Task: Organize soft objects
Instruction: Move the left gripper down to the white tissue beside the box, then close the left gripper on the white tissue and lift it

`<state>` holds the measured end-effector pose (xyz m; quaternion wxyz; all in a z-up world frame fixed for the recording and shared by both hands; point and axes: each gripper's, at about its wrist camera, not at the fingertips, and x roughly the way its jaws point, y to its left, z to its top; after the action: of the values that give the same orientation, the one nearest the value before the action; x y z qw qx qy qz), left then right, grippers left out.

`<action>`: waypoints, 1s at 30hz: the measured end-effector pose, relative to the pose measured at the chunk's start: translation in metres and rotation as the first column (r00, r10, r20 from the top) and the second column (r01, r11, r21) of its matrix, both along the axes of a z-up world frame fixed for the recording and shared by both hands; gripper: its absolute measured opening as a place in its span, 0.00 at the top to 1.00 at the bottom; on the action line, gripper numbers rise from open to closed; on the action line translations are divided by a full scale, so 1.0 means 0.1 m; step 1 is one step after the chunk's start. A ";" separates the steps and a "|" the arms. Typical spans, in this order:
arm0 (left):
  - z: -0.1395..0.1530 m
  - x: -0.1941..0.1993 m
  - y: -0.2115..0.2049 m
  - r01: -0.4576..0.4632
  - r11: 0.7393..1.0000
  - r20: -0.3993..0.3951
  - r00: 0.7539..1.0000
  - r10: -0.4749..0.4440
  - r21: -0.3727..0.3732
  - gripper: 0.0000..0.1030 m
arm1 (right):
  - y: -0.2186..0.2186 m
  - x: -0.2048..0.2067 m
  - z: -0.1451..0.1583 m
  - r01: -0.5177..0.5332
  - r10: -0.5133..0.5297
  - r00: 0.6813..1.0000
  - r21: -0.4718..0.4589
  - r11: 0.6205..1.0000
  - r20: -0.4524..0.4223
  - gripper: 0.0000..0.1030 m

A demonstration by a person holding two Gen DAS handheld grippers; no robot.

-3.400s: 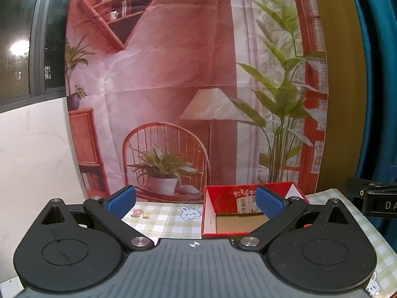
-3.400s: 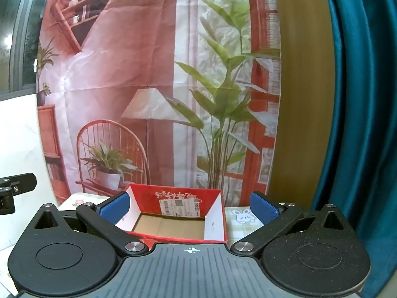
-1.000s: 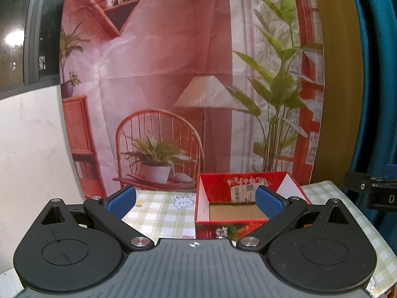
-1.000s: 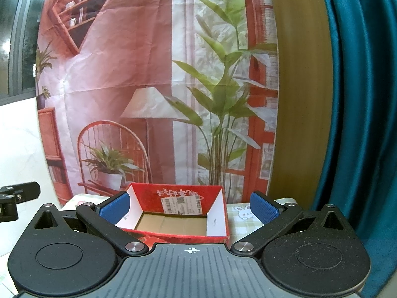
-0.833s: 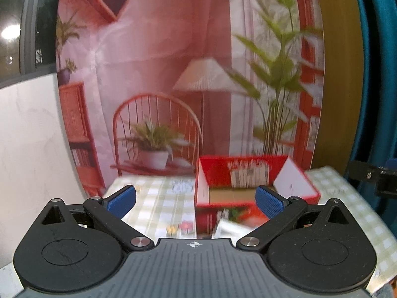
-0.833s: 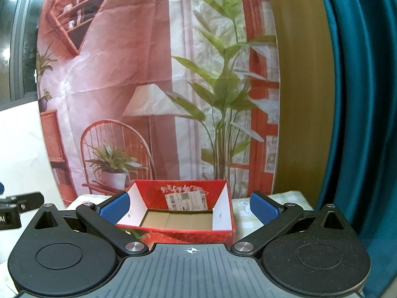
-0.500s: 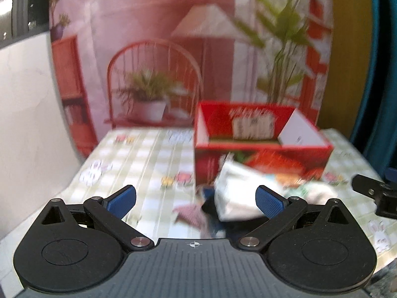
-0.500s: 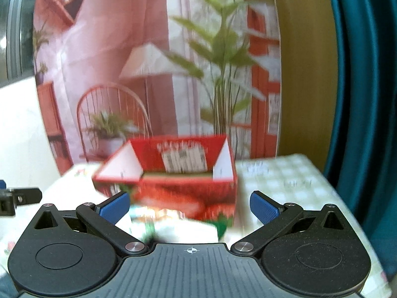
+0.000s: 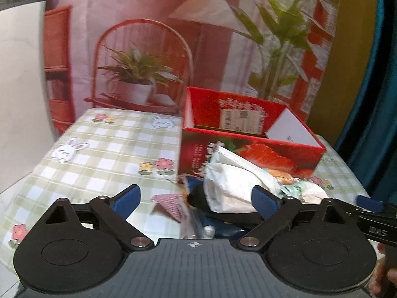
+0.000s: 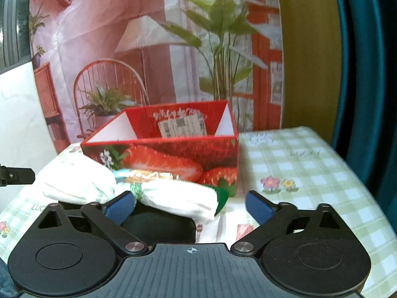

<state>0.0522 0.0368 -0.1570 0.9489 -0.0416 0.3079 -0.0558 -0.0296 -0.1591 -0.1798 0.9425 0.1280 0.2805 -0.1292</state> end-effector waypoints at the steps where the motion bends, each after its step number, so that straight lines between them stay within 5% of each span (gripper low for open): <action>1: -0.01 0.03 -0.02 0.013 1.000 -0.004 1.000 -0.013 0.000 0.09 | -0.02 0.02 -0.03 -0.007 0.007 1.000 0.009 1.000 -0.005 0.22; 5: -0.06 0.07 -0.10 0.040 0.999 -0.012 0.999 -0.040 0.018 0.16 | -0.10 0.07 -0.13 -0.014 0.015 1.000 0.026 1.000 -0.008 0.28; 9: -0.11 0.20 -0.17 0.076 0.997 -0.064 0.995 -0.075 0.013 0.48 | -0.17 0.14 -0.22 -0.021 0.021 1.000 0.047 0.999 -0.001 0.28; 30: -0.41 0.48 -0.18 0.101 0.988 -0.141 0.983 -0.117 -0.116 0.49 | -0.38 0.53 -0.46 -0.150 0.148 0.989 0.152 0.977 0.025 0.19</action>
<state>0.1003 0.0193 -0.1981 0.9152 -0.0799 0.3758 -0.1213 0.0231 -0.1968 -0.2253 0.9387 0.1798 0.2921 -0.0355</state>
